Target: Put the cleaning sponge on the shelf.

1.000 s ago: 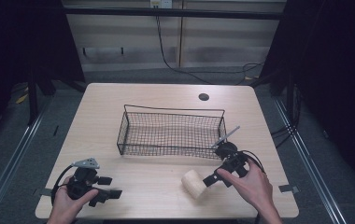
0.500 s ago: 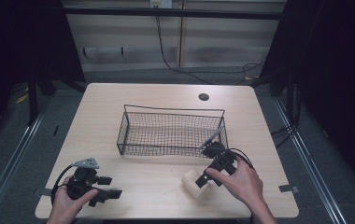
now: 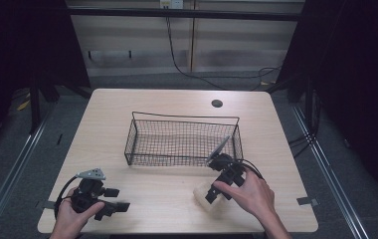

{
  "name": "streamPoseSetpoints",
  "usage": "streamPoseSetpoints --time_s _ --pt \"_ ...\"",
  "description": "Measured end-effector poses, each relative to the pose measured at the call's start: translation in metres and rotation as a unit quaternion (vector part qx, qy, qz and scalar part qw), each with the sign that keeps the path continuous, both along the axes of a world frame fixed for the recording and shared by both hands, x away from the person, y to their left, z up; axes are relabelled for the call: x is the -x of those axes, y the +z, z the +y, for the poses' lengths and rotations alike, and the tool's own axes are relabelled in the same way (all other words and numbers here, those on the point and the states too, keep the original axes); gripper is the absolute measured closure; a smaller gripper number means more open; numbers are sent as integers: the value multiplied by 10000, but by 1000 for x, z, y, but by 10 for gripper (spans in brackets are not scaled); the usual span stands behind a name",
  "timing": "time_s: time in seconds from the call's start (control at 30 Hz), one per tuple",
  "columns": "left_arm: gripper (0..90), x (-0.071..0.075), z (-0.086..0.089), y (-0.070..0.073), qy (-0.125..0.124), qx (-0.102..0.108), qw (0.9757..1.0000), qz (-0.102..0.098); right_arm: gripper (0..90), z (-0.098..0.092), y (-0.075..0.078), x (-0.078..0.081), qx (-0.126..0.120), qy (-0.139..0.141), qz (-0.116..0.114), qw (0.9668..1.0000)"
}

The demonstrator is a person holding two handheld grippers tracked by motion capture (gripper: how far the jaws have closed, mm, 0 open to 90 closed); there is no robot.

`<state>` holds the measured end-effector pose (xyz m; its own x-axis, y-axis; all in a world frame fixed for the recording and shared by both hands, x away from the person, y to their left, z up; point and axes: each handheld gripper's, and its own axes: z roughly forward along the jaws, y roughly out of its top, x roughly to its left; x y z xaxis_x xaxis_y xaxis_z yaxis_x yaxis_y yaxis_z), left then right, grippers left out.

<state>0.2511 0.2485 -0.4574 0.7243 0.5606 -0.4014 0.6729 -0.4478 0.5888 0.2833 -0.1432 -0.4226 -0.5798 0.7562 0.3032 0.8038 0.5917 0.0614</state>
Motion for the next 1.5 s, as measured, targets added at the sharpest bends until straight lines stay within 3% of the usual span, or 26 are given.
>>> streamPoseSetpoints --time_s 0.67,1.5 --pt "249 0 0 0 -34 -9 10000 -6 233 19 -24 -2 344 138 215 9991" --pt "244 0 0 -1 -33 -45 10000 11 244 24 -22 0 489 83 179 9986"
